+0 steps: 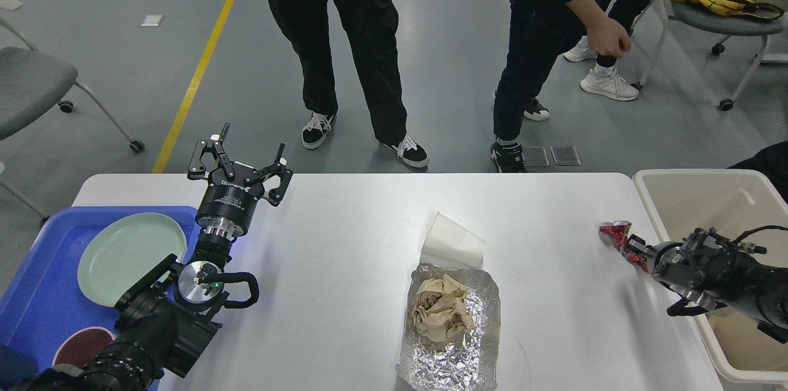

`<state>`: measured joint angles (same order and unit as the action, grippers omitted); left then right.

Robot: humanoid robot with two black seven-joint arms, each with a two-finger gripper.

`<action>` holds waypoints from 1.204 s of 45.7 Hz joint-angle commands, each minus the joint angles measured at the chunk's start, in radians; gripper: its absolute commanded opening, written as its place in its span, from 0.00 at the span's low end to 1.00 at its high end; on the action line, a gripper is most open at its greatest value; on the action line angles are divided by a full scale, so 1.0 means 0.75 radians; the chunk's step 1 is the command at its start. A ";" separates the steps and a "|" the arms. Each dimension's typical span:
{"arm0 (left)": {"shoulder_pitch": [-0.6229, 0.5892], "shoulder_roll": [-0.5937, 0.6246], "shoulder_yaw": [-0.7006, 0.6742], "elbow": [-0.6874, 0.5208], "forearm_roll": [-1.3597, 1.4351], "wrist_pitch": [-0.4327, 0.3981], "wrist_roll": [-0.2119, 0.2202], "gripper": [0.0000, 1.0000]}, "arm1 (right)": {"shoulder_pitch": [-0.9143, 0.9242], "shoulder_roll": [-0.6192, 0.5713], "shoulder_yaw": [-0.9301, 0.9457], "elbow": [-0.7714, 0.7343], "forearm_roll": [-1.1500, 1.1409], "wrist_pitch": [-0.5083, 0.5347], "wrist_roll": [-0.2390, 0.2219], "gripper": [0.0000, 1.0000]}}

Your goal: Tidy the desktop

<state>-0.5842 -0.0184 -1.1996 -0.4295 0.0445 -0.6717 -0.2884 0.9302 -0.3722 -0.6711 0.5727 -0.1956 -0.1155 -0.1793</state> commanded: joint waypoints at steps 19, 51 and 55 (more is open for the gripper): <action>0.000 0.000 0.000 0.000 0.000 0.002 0.000 0.96 | 0.111 -0.101 -0.030 0.169 -0.015 0.019 0.016 0.00; 0.002 0.000 0.002 0.000 0.000 0.002 0.000 0.96 | 1.660 -0.420 -0.255 1.472 -0.156 0.896 0.157 0.00; 0.000 0.000 0.000 0.000 0.000 0.000 0.000 0.96 | 1.648 -0.414 -0.306 1.458 -0.163 0.890 0.153 0.00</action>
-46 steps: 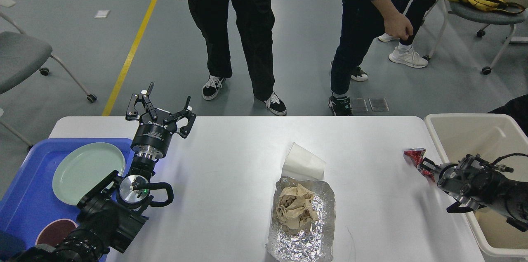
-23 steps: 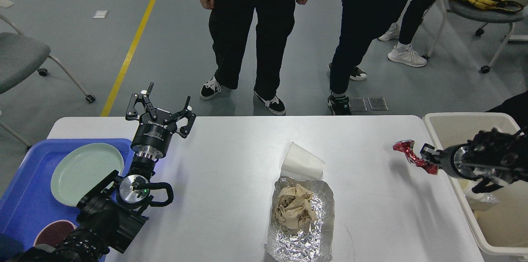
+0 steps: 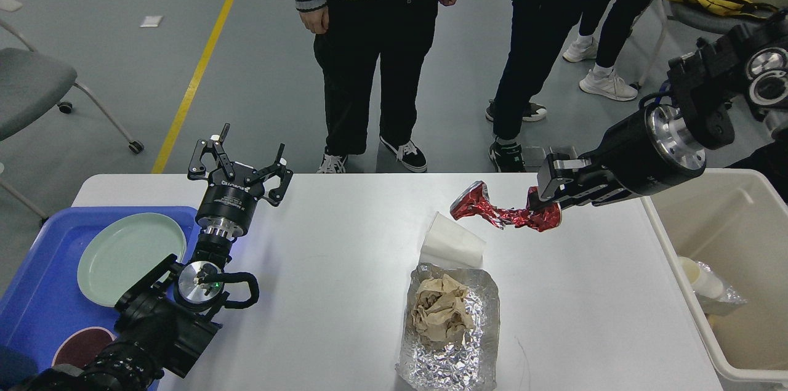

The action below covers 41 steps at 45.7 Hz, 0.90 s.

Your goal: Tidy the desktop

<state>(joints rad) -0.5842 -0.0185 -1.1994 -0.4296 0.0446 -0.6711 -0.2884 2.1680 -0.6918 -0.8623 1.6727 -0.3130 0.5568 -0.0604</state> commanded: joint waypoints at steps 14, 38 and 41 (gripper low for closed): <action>0.000 0.000 0.000 0.000 0.000 0.001 0.000 0.96 | -0.620 -0.078 -0.129 -0.595 0.004 -0.366 -0.030 0.00; 0.002 0.000 0.000 0.000 0.000 0.001 0.000 0.96 | -2.118 0.538 0.295 -2.335 0.585 -0.935 -0.063 0.00; 0.002 0.000 0.000 0.000 0.000 0.001 0.000 0.96 | -2.122 0.544 0.297 -2.331 0.581 -0.931 -0.061 1.00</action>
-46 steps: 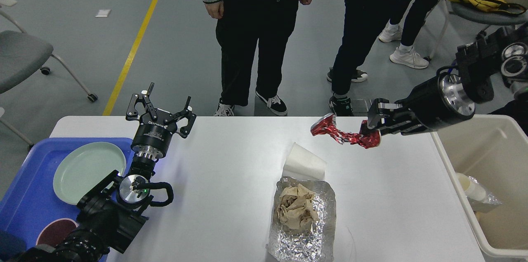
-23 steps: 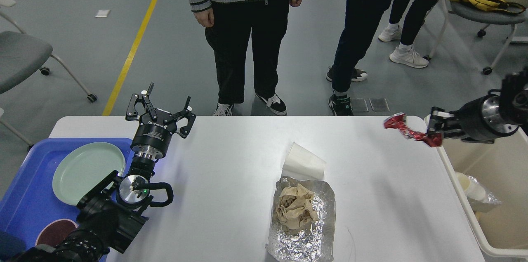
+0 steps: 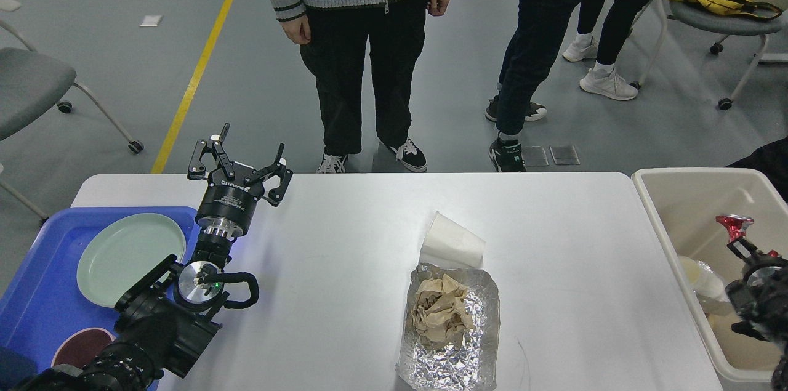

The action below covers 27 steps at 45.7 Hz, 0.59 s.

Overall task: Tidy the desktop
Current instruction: 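Raise the right gripper and move it toward the foil tray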

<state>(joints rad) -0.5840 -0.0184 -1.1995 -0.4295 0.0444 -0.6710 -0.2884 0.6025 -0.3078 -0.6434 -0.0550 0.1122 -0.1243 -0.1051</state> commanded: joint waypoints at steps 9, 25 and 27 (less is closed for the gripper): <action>-0.001 0.000 0.000 0.000 0.000 -0.001 0.000 0.96 | -0.020 0.063 0.005 -0.029 0.016 -0.037 -0.001 1.00; -0.001 0.000 0.000 0.000 0.000 -0.001 0.000 0.96 | 0.209 0.077 -0.007 0.020 0.002 0.012 0.003 1.00; 0.001 0.000 0.000 0.000 0.000 -0.001 0.000 0.96 | 0.284 0.067 -0.046 0.091 -0.015 0.065 0.011 1.00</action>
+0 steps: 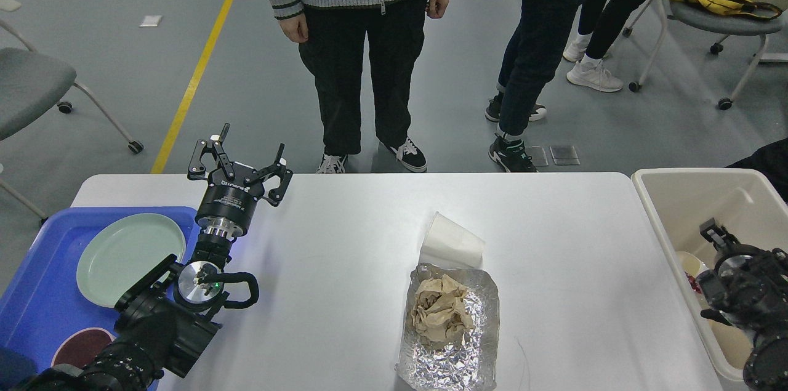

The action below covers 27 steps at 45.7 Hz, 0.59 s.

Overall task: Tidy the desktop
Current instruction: 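Raise the right gripper and move it toward the foil tray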

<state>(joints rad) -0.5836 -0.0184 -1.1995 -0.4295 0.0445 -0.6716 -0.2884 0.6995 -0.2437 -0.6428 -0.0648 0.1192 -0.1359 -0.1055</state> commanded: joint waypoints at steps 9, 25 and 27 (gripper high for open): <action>-0.001 0.000 0.000 0.000 0.000 0.000 0.000 0.96 | 0.717 -0.272 -0.319 0.789 -0.096 0.316 0.149 1.00; 0.001 0.000 0.000 0.000 0.000 0.000 0.000 0.96 | 1.622 -0.524 -0.362 2.258 -0.521 0.558 0.151 1.00; 0.001 0.000 0.000 0.000 0.000 0.000 0.000 0.96 | 1.685 -0.522 -0.376 2.336 -0.519 0.588 0.151 1.00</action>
<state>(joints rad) -0.5840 -0.0184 -1.1997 -0.4295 0.0445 -0.6718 -0.2884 1.8290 -0.6252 -0.9110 1.4646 -0.2417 0.2608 0.0086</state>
